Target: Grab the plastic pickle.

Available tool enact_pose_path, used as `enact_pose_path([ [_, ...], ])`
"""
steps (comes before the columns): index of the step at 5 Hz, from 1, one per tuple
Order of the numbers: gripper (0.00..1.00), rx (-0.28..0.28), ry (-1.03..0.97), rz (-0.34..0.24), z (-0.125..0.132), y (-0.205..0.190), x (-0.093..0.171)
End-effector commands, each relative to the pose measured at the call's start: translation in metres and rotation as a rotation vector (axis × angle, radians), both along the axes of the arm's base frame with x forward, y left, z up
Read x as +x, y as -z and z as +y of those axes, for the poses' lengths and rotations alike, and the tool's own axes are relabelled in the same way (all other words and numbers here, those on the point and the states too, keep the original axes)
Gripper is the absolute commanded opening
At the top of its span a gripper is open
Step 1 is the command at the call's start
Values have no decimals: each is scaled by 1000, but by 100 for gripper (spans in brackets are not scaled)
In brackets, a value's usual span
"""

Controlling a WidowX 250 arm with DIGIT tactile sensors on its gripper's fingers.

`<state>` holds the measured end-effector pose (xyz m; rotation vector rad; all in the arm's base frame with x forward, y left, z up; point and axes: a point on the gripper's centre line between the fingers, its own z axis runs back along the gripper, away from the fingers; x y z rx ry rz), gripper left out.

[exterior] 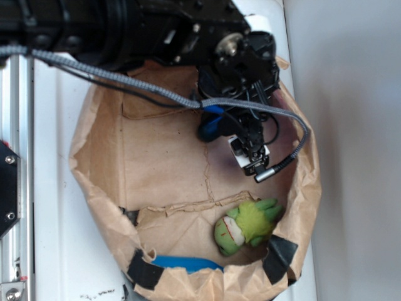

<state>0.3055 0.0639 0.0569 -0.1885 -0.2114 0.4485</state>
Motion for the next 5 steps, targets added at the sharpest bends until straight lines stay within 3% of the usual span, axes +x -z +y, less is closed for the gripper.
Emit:
enact_pose_path([
  [1,100,81,-3,-56,23,16,-4],
  [3,0,73,17,-83,19,16,-10],
  [4,0,51,56,-90,12,3,-16],
  [5,0,-46,163,-120,-14,-46,-37],
])
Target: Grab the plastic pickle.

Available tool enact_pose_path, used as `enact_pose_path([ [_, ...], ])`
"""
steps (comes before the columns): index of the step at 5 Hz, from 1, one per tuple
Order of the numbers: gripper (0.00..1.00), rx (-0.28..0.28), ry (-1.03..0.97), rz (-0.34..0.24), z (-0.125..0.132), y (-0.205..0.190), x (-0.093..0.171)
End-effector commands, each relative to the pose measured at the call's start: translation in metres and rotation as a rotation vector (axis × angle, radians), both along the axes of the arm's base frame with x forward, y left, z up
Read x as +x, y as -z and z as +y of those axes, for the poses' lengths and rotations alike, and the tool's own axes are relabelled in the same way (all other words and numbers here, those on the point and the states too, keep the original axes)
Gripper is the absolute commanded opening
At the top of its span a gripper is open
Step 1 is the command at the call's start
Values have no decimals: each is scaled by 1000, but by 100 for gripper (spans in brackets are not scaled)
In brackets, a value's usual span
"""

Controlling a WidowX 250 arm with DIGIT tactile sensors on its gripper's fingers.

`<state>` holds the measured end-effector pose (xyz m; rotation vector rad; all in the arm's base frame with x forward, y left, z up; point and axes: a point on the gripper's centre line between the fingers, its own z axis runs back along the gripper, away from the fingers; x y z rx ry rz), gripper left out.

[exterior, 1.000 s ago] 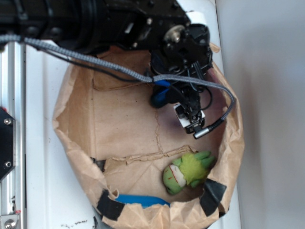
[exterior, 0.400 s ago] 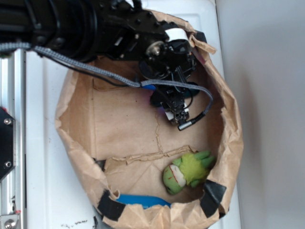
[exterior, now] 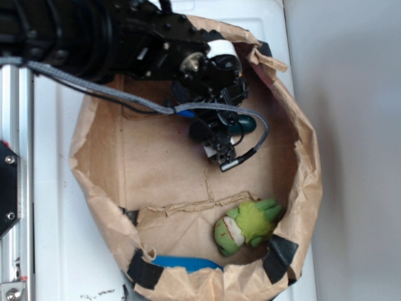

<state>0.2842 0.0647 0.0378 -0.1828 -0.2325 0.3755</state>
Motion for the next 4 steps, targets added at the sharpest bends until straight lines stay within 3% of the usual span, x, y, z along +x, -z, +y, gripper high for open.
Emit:
enact_pose_path([
  [1,0,-170,116,-78,-24,-99,-23],
  [2,0,-236,133,-76,-30,-124,-26],
  [3,0,-214,153,-113,-28,-133,-28],
  [4,0,-144,157,-152,-31,-128,-27],
])
